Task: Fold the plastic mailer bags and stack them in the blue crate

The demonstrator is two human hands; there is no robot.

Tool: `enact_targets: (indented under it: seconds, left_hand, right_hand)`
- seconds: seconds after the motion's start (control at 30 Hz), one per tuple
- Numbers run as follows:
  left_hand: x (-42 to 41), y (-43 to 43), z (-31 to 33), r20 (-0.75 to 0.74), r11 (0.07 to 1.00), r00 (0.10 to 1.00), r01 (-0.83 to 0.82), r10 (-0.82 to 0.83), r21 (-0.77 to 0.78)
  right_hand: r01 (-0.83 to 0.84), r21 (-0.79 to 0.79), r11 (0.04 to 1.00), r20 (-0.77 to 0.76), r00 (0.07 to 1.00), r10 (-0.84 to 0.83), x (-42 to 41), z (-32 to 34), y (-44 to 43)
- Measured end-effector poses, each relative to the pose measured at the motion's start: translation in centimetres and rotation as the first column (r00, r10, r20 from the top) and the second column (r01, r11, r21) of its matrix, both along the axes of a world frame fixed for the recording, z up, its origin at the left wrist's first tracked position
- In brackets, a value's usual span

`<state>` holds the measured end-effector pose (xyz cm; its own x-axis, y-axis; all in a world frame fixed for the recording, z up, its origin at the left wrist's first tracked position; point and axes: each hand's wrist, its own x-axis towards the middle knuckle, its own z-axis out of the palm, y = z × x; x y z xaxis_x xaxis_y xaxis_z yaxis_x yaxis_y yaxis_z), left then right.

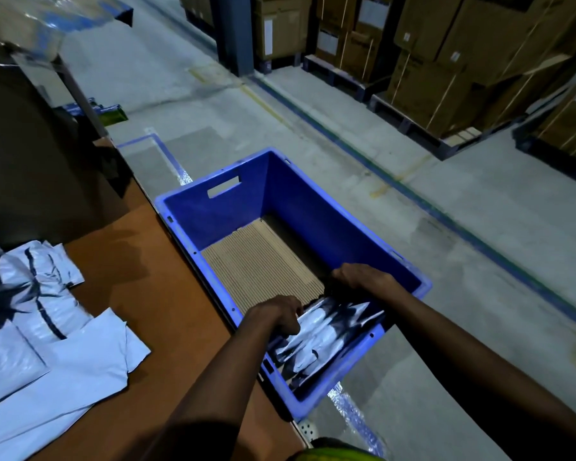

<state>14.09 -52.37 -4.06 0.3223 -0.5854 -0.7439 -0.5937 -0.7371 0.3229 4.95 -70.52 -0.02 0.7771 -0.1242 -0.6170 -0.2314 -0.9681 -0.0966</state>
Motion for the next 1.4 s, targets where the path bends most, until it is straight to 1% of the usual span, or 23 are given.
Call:
enact_targets:
  seconds: [0.07,0.13,0.17,0.2,0.33,0.4,0.43,0.5,0.57,0.67,0.77,0.83,0.93,1.0,1.1,1.17,1.23,1.3,1.4]
  left_hand:
    - [0.1,-0.1,0.1,0.007,1.000,1.000,0.000,0.000,0.005]
    - [0.2,-0.2,0.2,0.025,1.000,1.000,0.013,-0.013,-0.001]
    - [0.2,-0.2,0.4,0.025,1.000,0.999,0.022,-0.022,-0.002]
    - [0.1,-0.3,0.4,0.024,0.999,0.999,0.032,-0.032,-0.003]
    - [-0.3,-0.4,0.8,0.051,0.998,0.998,0.050,-0.049,-0.026]
    - [-0.6,-0.3,1.0,0.048,0.998,0.998,0.049,-0.047,-0.033]
    - [-0.8,-0.2,1.1,0.040,0.998,0.998,0.044,-0.042,-0.037]
    - [-1.0,0.2,1.5,0.032,0.998,0.999,0.029,-0.027,-0.058]
    - [-0.8,0.6,2.2,0.045,0.994,0.999,0.018,-0.014,-0.105]
    - [-0.5,1.7,4.2,0.076,0.980,0.997,0.002,0.013,-0.197]
    - [-0.7,3.7,6.6,0.131,0.954,0.991,0.019,0.021,-0.298]
    - [-0.9,5.5,7.9,0.180,0.922,0.982,0.020,0.054,-0.386]
    - [-0.7,8.7,9.1,0.267,0.857,0.957,0.037,0.118,-0.513]
    - [-0.8,11.1,9.5,0.331,0.808,0.928,0.059,0.172,-0.586]
    - [-1.3,15.3,9.9,0.451,0.713,0.849,0.136,0.274,-0.688]
    - [-1.7,18.6,10.3,0.482,0.666,0.799,0.142,0.360,-0.733]
    - [-2.1,22.2,10.6,0.500,0.639,0.742,0.127,0.446,-0.759]
    - [-2.6,26.1,10.5,0.486,0.620,0.676,0.055,0.554,-0.783]
    - [-3.4,31.7,9.3,0.485,0.636,0.561,-0.100,0.671,-0.765]
  right_hand:
    - [0.035,0.027,0.999,0.021,0.999,-0.036,-0.4,0.2,0.1]
    - [0.078,0.090,0.993,0.034,0.996,-0.081,-0.6,0.0,-0.1]
    - [0.068,0.109,0.992,0.032,0.997,-0.072,-0.6,-0.1,0.0]
    - [0.026,0.103,0.994,0.017,0.999,-0.028,-0.6,0.1,0.0]
    - [0.010,0.093,0.996,0.067,0.998,-0.017,-0.8,-0.1,-0.3]
    - [-0.006,0.078,0.997,0.043,0.999,0.003,-0.9,0.1,-0.2]
    - [0.000,0.079,0.997,0.056,0.998,-0.005,-1.0,0.2,-0.2]
    - [0.032,0.096,0.995,0.132,0.990,-0.044,-1.0,0.4,-0.1]
    - [0.053,0.124,0.991,0.222,0.972,-0.080,-1.0,0.9,-0.1]
    - [0.091,0.137,0.986,0.308,0.942,-0.130,-1.4,1.5,0.1]
    - [0.154,0.185,0.971,0.378,0.900,-0.215,-2.1,1.7,0.7]
    - [0.196,0.199,0.960,0.447,0.854,-0.267,-2.8,2.2,2.2]
    - [0.220,0.248,0.944,0.567,0.757,-0.325,-3.6,3.4,6.0]
    - [0.226,0.222,0.949,0.654,0.687,-0.317,-3.8,4.0,9.3]
    - [0.243,0.153,0.958,0.772,0.576,-0.269,-3.7,4.4,14.5]
    - [0.229,0.171,0.958,0.832,0.487,-0.265,-3.4,4.6,18.1]
    - [0.185,0.214,0.959,0.870,0.411,-0.274,-3.1,4.8,21.8]
    - [0.123,0.260,0.958,0.880,0.379,-0.287,-2.5,4.8,25.5]
    - [0.019,0.284,0.959,0.885,0.379,-0.269,-1.3,4.1,30.7]
